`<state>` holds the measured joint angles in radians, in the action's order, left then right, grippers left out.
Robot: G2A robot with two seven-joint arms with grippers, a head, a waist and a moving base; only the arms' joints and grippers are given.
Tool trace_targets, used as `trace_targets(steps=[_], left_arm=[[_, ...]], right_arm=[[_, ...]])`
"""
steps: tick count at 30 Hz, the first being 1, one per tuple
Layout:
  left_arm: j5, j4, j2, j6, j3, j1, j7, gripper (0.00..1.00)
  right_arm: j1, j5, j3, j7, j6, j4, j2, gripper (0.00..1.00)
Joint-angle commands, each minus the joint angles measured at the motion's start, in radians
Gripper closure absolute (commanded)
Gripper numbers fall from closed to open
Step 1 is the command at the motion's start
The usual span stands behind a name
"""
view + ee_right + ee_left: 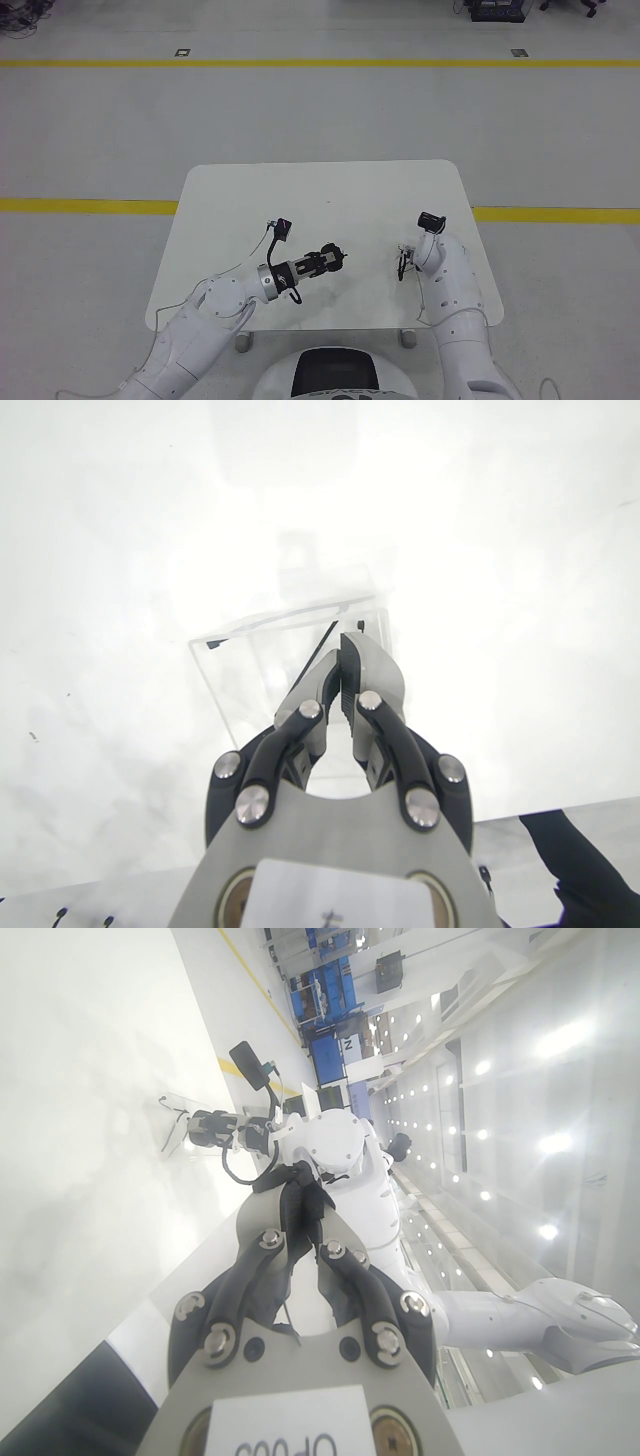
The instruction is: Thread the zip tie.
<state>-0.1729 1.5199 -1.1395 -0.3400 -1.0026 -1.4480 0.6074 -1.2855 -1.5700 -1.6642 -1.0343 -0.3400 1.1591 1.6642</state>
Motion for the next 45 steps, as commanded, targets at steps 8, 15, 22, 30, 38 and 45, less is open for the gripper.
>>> trace_targets(steps=[8,15,22,30,38,45], left_arm=[[0.000,0.000,0.000,0.000,0.000,0.000,0.000,1.00],[0.000,0.000,0.000,0.000,0.000,0.000,0.000,1.00],[0.000,0.000,0.000,0.000,0.000,0.000,0.000,1.00],[0.000,0.000,0.000,0.000,0.000,0.000,0.000,1.00],[0.000,0.000,0.000,0.000,0.000,0.000,0.000,1.00],[0.000,0.000,0.000,0.000,0.000,0.000,0.000,1.00]], right_arm=[[-0.012,0.000,0.007,0.003,0.000,0.014,-0.005,0.73],[-0.023,0.000,0.015,0.001,0.000,0.027,-0.006,0.75],[-0.016,0.000,0.018,0.002,0.000,0.016,-0.006,0.76],[-0.022,0.000,0.028,-0.006,0.000,0.021,-0.012,0.76],[0.000,0.000,0.032,0.003,0.000,-0.021,-0.015,0.82],[0.017,0.000,0.035,0.002,0.000,-0.050,-0.021,0.89]])
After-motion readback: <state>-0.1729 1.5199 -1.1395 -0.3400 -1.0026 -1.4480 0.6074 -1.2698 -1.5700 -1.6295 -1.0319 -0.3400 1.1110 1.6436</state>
